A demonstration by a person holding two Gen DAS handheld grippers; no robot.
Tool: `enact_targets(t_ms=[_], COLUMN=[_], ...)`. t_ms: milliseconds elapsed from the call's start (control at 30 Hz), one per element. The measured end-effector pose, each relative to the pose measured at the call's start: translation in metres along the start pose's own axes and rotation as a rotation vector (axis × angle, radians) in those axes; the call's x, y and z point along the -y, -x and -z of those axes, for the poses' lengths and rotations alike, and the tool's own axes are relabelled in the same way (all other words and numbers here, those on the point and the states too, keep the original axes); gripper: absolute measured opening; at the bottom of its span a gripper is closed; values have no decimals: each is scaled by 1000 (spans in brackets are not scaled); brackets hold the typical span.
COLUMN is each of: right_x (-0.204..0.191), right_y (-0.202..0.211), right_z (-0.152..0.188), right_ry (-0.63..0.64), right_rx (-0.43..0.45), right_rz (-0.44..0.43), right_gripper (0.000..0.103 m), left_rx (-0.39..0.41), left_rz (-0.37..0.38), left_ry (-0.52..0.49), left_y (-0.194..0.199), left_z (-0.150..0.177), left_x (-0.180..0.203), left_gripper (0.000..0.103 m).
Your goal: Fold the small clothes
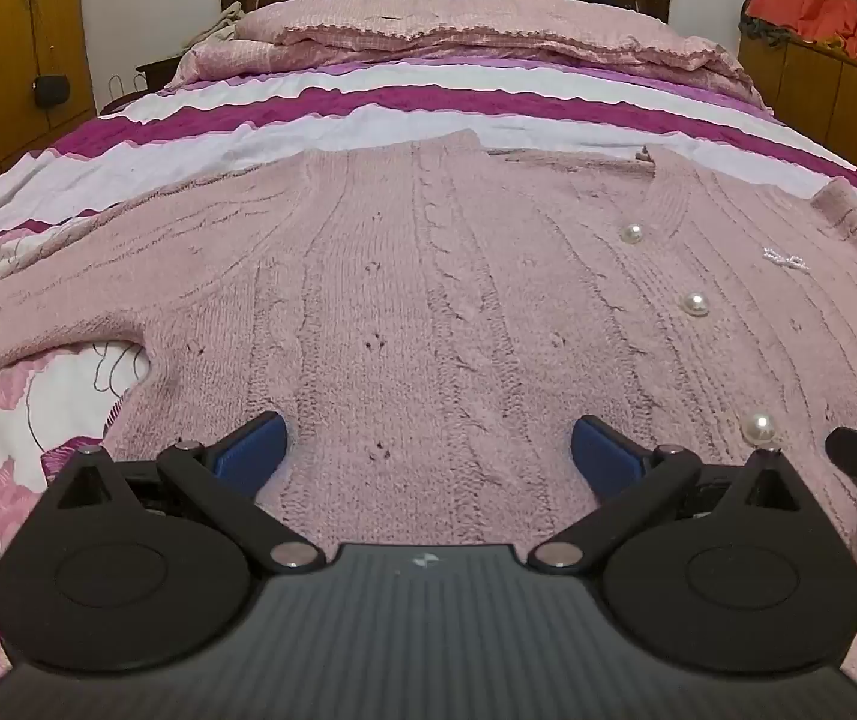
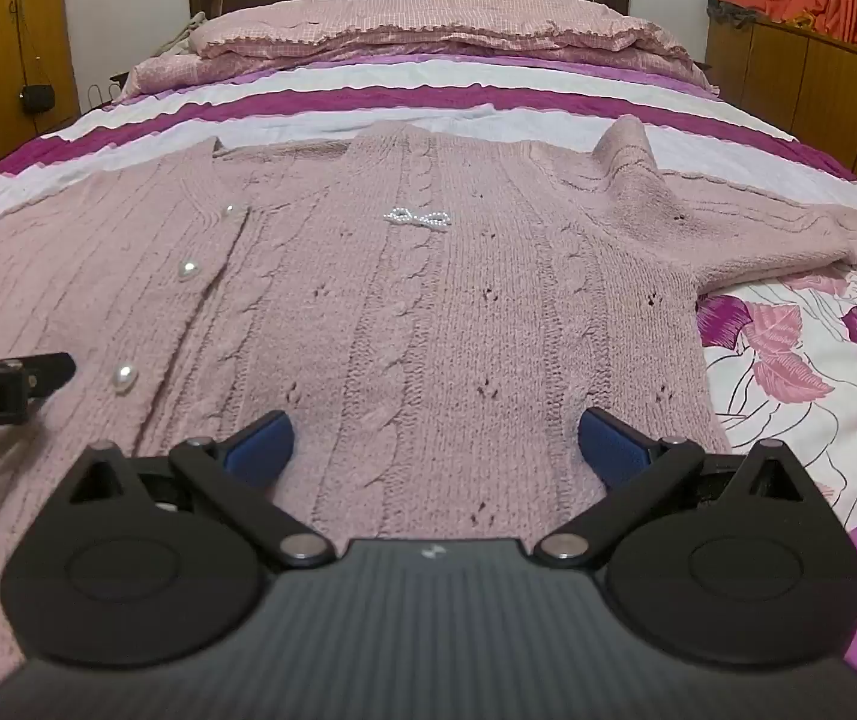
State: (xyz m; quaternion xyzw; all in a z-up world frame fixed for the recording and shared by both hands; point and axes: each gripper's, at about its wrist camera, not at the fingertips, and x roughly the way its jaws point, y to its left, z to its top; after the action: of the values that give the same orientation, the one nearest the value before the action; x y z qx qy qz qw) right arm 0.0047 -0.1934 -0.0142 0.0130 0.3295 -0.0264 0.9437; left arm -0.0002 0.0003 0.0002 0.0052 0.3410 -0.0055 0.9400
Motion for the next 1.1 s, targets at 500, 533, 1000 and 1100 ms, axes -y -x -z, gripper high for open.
enact_targets(t_ms=[500,533,1000,1100], right_x=[0,0,0,0], right_y=[-2,-2,-1,-1], right_z=[0,0,0,0], right_ry=[-3,-3,-1,-1], right_rx=[-4,-4,-3,-3], right_rz=[-2,-2,-1,-1], right_gripper=[103,103,103,103], left_rx=[2,2,3,3], left_rz=[-5,-6,-7,-7], left_ry=[-6,-7,-6,-6], left_y=[1,1,1,1], left_z=[-2,-2,-1,-1], left_x=[-3,-3,-3,-2], left_gripper=[103,103,103,103])
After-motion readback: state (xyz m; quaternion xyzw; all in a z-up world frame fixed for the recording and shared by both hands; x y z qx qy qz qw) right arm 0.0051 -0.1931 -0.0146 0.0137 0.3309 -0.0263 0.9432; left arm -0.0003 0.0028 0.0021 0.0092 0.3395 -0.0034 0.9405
